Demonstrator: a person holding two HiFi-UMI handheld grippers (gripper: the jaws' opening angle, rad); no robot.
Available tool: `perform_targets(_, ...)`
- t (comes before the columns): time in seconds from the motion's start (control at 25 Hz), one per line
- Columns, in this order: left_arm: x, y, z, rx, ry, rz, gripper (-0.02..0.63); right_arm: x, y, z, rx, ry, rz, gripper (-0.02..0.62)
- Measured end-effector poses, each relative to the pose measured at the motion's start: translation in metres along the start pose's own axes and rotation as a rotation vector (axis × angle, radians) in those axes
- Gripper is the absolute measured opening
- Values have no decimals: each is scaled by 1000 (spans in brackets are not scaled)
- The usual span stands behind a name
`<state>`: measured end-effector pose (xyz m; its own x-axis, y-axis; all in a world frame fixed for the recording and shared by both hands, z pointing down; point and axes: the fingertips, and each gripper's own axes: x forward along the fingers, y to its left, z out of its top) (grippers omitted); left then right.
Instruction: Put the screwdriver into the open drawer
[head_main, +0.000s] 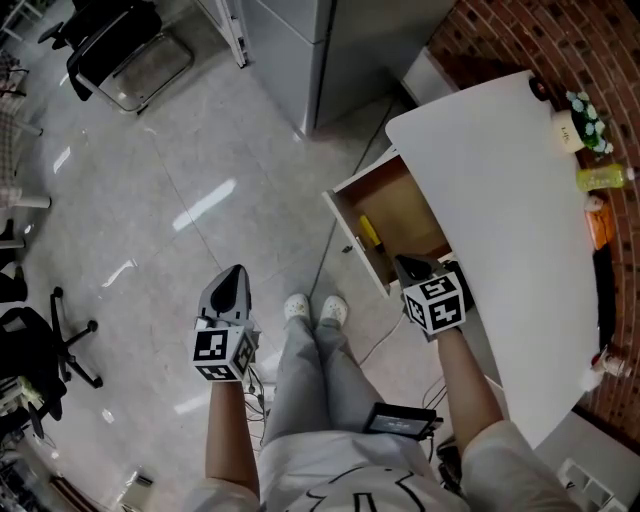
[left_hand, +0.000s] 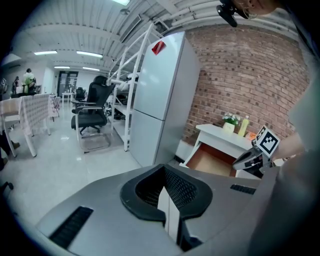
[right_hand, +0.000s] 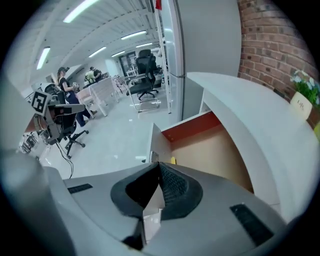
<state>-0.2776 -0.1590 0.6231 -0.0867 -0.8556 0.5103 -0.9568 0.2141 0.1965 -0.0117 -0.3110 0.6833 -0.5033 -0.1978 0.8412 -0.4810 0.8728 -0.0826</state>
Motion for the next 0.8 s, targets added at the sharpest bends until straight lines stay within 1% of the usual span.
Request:
perform_targets(0.16, -15, -9, 30, 14, -31, -4, 9, -32, 3, 20, 5, -53, -10, 18)
perform_targets(0.32, -29, -20, 57, 45, -60, -24, 9, -62, 2, 40, 19, -109, -25, 18)
perform_targets(0.64, -59, -43, 97, 67, -118, -54, 9, -122, 12, 87, 12, -251, -41, 18)
perform_targets(0.8, -70, -49, 117, 107, -150, -63, 9, -150, 20, 107, 1, -324, -48, 18)
